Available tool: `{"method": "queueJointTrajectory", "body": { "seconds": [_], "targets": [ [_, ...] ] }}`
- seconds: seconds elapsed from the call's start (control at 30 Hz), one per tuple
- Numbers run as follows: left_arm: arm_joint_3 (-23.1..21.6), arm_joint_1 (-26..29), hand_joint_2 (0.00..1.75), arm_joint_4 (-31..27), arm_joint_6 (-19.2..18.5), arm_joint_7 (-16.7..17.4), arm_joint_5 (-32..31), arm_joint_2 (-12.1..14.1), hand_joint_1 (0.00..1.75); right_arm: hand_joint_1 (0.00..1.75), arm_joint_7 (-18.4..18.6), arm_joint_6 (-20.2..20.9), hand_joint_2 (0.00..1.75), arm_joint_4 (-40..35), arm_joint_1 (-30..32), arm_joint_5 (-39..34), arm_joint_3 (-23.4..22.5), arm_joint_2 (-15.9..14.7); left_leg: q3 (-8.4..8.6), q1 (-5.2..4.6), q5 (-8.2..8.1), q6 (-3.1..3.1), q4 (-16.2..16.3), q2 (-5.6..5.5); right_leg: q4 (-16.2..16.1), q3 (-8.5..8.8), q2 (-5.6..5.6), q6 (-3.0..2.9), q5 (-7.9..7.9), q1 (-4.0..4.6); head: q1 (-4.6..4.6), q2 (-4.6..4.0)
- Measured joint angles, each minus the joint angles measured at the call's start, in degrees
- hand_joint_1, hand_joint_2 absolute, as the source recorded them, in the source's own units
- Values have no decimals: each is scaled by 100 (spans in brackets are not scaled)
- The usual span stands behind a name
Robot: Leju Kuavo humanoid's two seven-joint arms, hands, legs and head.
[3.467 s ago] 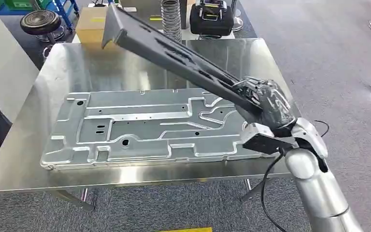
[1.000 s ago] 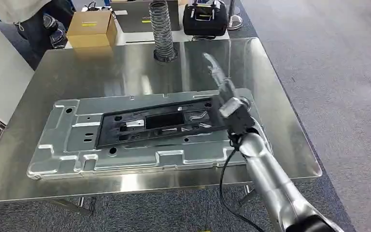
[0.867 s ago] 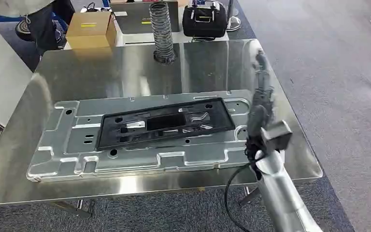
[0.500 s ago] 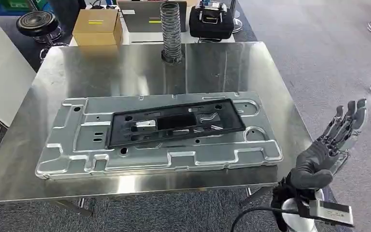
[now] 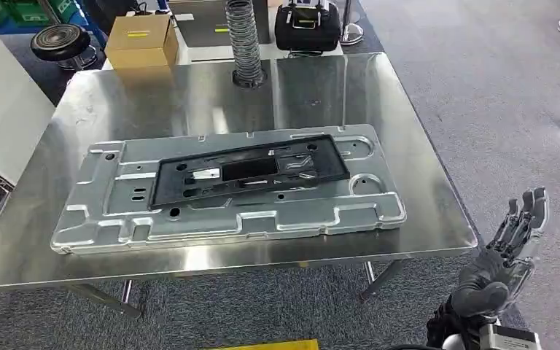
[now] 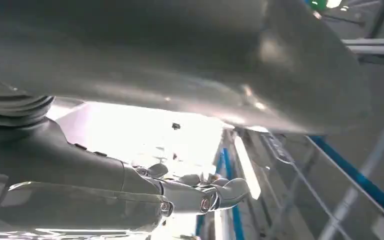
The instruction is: Take the parts from the cabinet and place them on the table.
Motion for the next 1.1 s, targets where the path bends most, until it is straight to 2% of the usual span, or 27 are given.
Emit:
{"method": "queueJointTrajectory", "body": {
  "seconds": [0.03, 0.07, 0.13, 0.17, 0.2, 0.3, 0.33, 0.37, 0.43, 0.47, 0.5, 0.53, 0.57, 0.6, 0.63, 0.67, 0.7, 0.73, 0.8, 0.83, 0.87, 0.9, 0.97, 1.0, 1.03, 1.07, 1.1],
  "targets": [
    [11, 5, 0, 0, 9, 0, -17, 0, 0, 0, 0, 98, 0, 22, 59, -24, -54, 29, 161, 0, 47, 6, -100, 0, 20, -82, 1, 5, 54, 4, -2, 0],
    [18, 5, 0, 0, 9, -4, -31, 0, 0, 0, 0, 179, 0, 46, 106, -61, -114, 62, 474, 0, 192, 17, -491, 1, 41, -149, 3, 15, 96, 7, -4, 0],
    [44, -10, 0, 0, 9, -13, -44, 2, 0, 0, 2, 280, 0, 110, 164, -79, -245, 127, 1266, -2, 508, 59, -1624, 0, 81, -262, 6, 47, 179, 8, -2, 0],
    [55, -38, 0, -4, 9, -20, -61, 7, 0, 0, 2, 304, 0, 140, 185, -61, -331, 171, 1406, -18, 413, 118, -1964, -7, 98, -288, 2, 74, 235, 5, -2, 0],
    [61, -32, 0, -4, 9, -31, -88, 0, 0, 0, 2, 306, 0, 173, 196, -11, -411, 204, 1377, -63, 550, 150, -1966, -13, 88, -282, 7, 118, 271, 34, 20, 0],
    [109, -28, 0, -4, 30, -7, -120, 2, 0, 0, 59, 430, 0, 371, 268, 168, -651, 356, 1320, -87, 658, 266, -1940, -10, 3, -266, 7, 224, 436, -2, -33, 0],
    [125, -26, 0, -4, 37, -4, -127, -11, 0, 0, 77, 481, 0, 429, 294, 170, -722, 383, 1267, -29, 774, 307, -1993, 17, 22, -309, 19, 247, 438, -13, -26, 0],
    [144, -55, 0, -4, 42, -2, -142, -15, 0, 0, 101, 535, 0, 521, 316, 170, -814, 433, 1183, -37, 848, 347, -1994, 39, 171, -378, 31, 266, 122, -21, -39, 0],
    [153, -48, 0, -4, 42, -2, -166, -20, 0, 0, 107, 592, 0, 677, 309, 160, -955, 459, 994, -38, 988, 375, -1989, 52, 985, -595, 34, 328, -682, -51, 2, 0],
    [155, -47, 0, -4, 42, -2, -181, -22, 0, 0, 105, 603, 0, 759, 315, 149, -1006, 477, 901, -40, 1058, 374, -1982, 61, 1463, -692, 34, 356, -944, -59, 0, 0],
    [157, -46, 0, -4, 39, -2, -199, -22, 0, 0, 105, 609, 0, 846, 318, 136, -1052, 494, 807, -41, 1123, 367, -1970, 68, 1804, -726, 33, 373, -1026, -63, 2, 0],
    [160, -48, 0, -4, 35, -2, -219, -22, 0, 0, 109, 629, 0, 926, 317, 120, -1099, 509, 730, -41, 1183, 356, -1951, 71, 1916, -665, 33, 381, -937, -68, 9, 0],
    [160, -48, 0, -4, 17, -4, -232, -24, 0, 0, 118, 660, 0, 1017, 318, 92, -1155, 520, 627, -40, 1241, 343, -1927, 75, 1773, -460, 33, 383, -733, -76, 15, 0],
    [160, -47, 0, -4, -4, -9, -247, -26, 0, 0, 125, 697, 0, 1121, 328, 66, -1228, 536, 535, -38, 1287, 325, -1898, 75, 1392, -133, 33, 375, -527, -85, 13, 0],
    [160, -46, 0, -4, -28, -24, -284, -33, 0, 0, 120, 727, 0, 1219, 343, 63, -1303, 566, 451, -38, 1334, 307, -1856, 73, 841, 285, 33, 358, -439, -93, 13, 0],
    [160, -50, 0, -7, -46, -31, -297, -37, 0, 0, 107, 736, 0, 1294, 351, 63, -1362, 590, 411, -40, 1369, 277, -1808, 68, 248, 729, 36, 333, -595, -96, 11, 0],
    [160, -42, 0, -7, -52, -42, -302, -42, 0, 0, 83, 738, 0, 1364, 351, 66, -1406, 621, 372, -67, 1390, 246, -1783, 58, -162, 937, 39, 288, -748, -50, 15, 0],
    [162, -34, 0, -7, -52, -42, -304, -46, 0, 0, 61, 739, 0, 1441, 375, 66, -1447, 649, 395, -61, 1445, 203, -1811, 65, -81, 875, 48, 237, -694, -36, -20, 0],
    [162, -32, 0, -7, -52, -44, -324, -46, 0, 0, 63, 789, 0, 1570, 399, 118, -1539, 693, 371, -38, 1549, 133, -1836, 64, -83, 828, 50, 156, -644, -2, 31, 0],
    [171, -11, 0, -4, -48, -41, -334, -48, 0, 0, 118, 800, 0, 1646, 392, 219, -1570, 737, 335, -36, 1549, 95, -1819, 52, -128, 772, 37, 96, -552, -49, 20, 0],
    [181, -8, 0, -4, -46, -39, -341, -59, 0, 0, 169, 806, 0, 1736, 377, 353, -1587, 792, 271, -11, 1328, 78, -1707, 51, -131, 704, 18, 41, -482, -46, 9, 0],
    [186, -1, 0, -4, -44, -33, -350, -68, 0, 0, 208, 806, 0, 1883, 352, 514, -1620, 816, 175, -7, 932, 74, -1416, 50, -130, 610, 19, -1, -409, -38, -9, 0],
    [203, -3, 0, -4, -44, -39, -369, -76, 0, 0, 210, 797, 0, 2248, 325, 682, -1677, 868, -34, -7, 253, 44, -531, 50, -125, 419, 16, -12, -258, -11, -22, 0],
    [212, -4, 0, -4, -44, -42, -389, -76, 0, 0, 190, 795, 0, 2409, 316, 708, -1701, 890, -87, -6, 130, 37, -146, 50, -110, 308, 10, -10, -179, 1, -20, 0],
    [223, -5, 0, -4, -44, -42, -396, -77, 0, 0, 179, 793, 0, 2536, 306, 721, -1718, 912, -46, -6, 207, 37, 32, 50, -102, 205, 9, -6, -111, 8, -20, 0],
    [234, -2, 0, -4, -42, -42, -398, -79, 0, 0, 181, 791, 0, 2649, 292, 758, -1742, 927, 103, -7, 409, 44, -12, 50, -82, 106, 6, 3, -48, 10, -20, 0],
    [238, 0, 0, -4, -44, -42, -402, -81, 0, 0, 212, 784, 0, 2746, 275, 824, -1766, 940, 366, -7, 664, 57, -277, 50, -50, 4, 5, 14, 9, 11, -22, 0]
  ]
}}
